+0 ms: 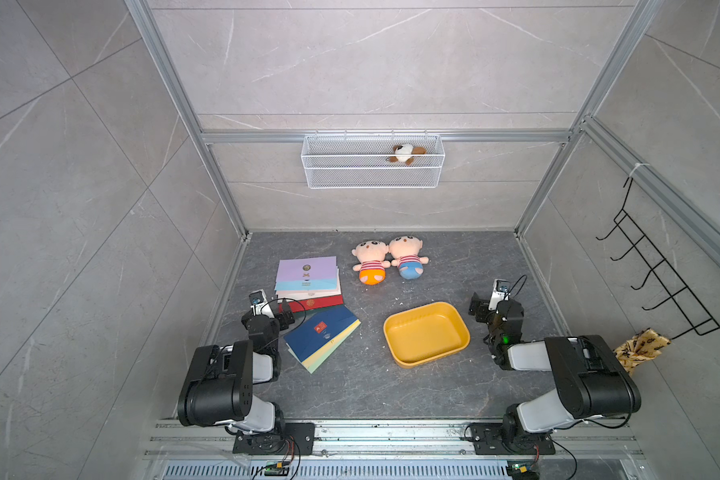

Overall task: Put the sealed envelopes into the storage box
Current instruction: Adjust the storage box at the center of the board.

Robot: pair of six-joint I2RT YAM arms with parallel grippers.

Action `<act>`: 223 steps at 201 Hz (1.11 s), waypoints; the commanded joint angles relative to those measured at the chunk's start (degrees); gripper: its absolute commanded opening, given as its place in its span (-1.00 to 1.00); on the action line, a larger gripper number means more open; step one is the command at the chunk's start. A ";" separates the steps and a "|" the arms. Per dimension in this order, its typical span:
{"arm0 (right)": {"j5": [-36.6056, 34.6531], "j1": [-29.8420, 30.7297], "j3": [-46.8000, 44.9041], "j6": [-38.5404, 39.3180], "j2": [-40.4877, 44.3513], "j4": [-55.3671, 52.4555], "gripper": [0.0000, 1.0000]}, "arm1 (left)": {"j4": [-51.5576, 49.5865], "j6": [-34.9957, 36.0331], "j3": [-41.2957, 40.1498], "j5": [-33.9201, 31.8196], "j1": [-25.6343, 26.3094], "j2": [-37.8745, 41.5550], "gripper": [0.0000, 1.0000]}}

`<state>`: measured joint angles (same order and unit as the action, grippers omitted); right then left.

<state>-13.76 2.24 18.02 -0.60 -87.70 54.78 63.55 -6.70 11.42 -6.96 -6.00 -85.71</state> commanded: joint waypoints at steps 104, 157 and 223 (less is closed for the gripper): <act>-1.88 0.44 1.84 -0.28 1.14 -1.59 0.99 | -2.40 -2.27 2.27 -13.03 3.15 6.23 0.96; -8.06 2.24 22.74 -11.31 14.85 -51.46 0.99 | -45.35 -31.46 19.77 -20.83 5.88 24.06 0.97; 14.59 12.13 41.39 -18.80 9.50 -91.65 0.72 | -80.89 -29.42 37.25 3.36 4.35 28.46 0.91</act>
<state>-5.56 8.16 58.02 -17.19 -74.67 -13.82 0.05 -36.10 43.92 -13.54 -1.63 -59.24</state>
